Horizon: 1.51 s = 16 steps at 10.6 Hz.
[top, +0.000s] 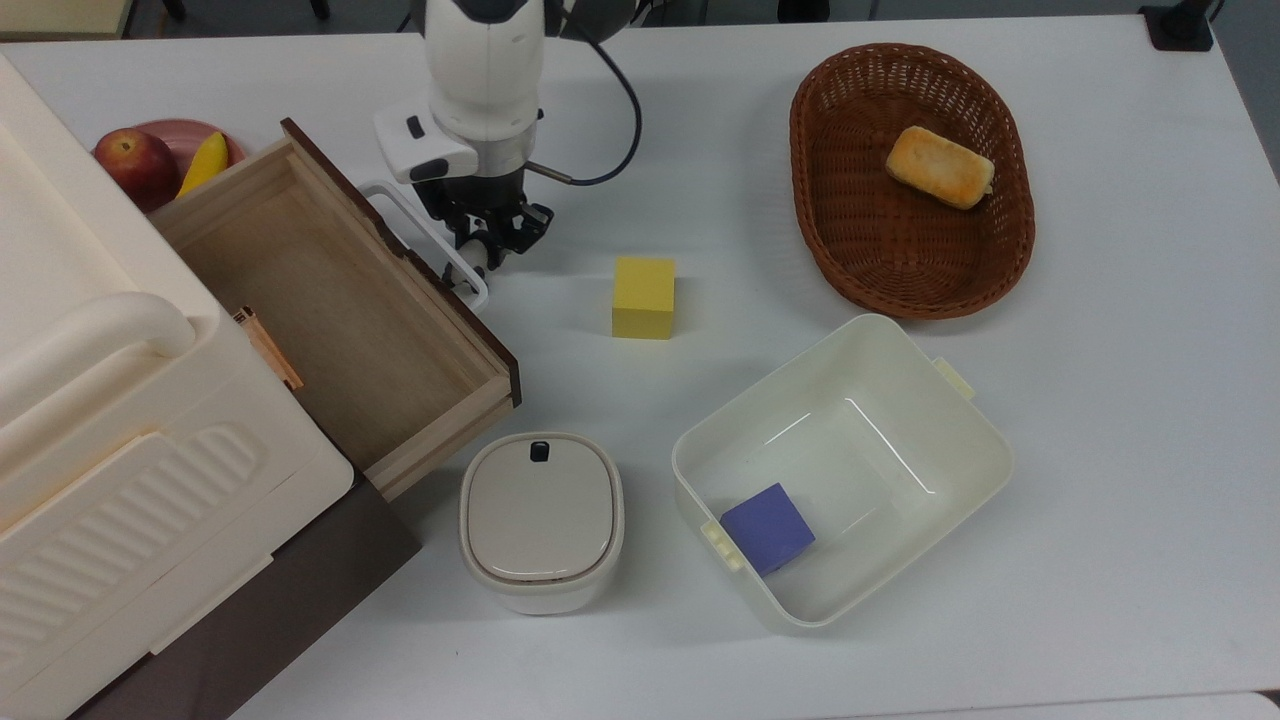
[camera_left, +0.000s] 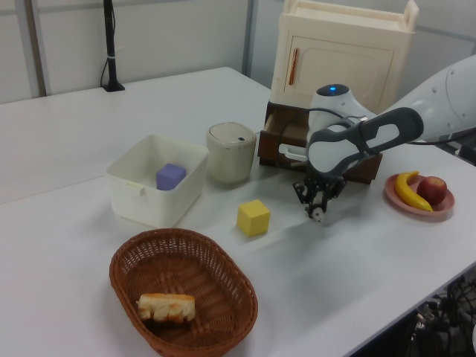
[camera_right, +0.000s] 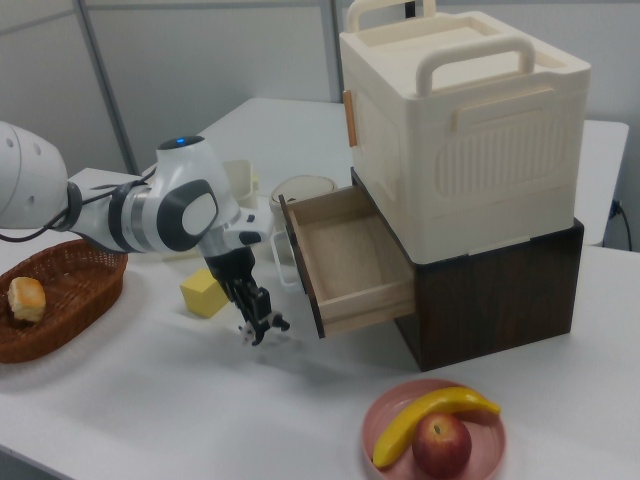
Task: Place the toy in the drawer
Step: 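Carry the held panda toy over the open wooden drawer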
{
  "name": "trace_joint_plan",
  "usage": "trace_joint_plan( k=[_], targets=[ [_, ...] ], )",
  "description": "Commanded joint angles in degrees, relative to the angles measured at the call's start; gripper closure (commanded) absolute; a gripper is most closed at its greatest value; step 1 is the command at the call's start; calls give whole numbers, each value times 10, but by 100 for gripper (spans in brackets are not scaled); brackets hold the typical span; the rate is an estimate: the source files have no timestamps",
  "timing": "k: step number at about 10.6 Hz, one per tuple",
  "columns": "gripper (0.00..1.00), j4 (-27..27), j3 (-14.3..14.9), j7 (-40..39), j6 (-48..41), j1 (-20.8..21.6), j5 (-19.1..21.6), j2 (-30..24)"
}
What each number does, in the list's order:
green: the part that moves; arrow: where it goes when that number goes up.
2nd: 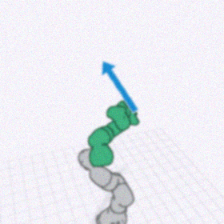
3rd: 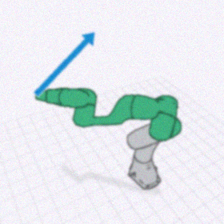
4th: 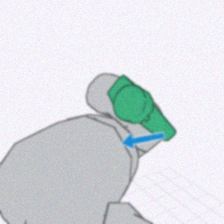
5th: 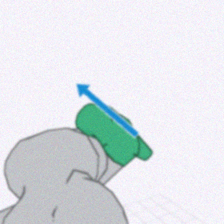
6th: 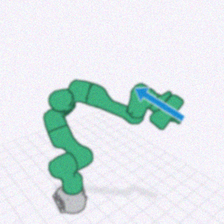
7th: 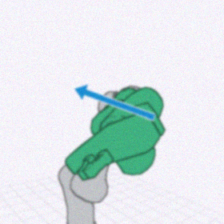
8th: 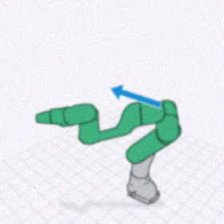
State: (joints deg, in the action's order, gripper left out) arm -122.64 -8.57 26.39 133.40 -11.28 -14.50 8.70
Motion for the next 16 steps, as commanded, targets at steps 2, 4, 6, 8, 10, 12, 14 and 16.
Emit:
trace_joint_plan(
  k=[2,4,6,8,10,12,14,16],
  targets=[
    [100,52,-21,23,-25,6,11,-6],
    [100,71,-38,26,-27,7,36,-6],
    [100,73,-48,28,-35,20,38,-4],
    [100,91,-57,45,-37,27,45,-5],
    [100,128,-66,46,-74,28,56,-6],
    [100,168,-67,44,-98,27,67,-6],
    [100,190,-66,38,-98,21,73,-6],
    [100,210,-65,31,-98,19,75,-7]
  ],
)
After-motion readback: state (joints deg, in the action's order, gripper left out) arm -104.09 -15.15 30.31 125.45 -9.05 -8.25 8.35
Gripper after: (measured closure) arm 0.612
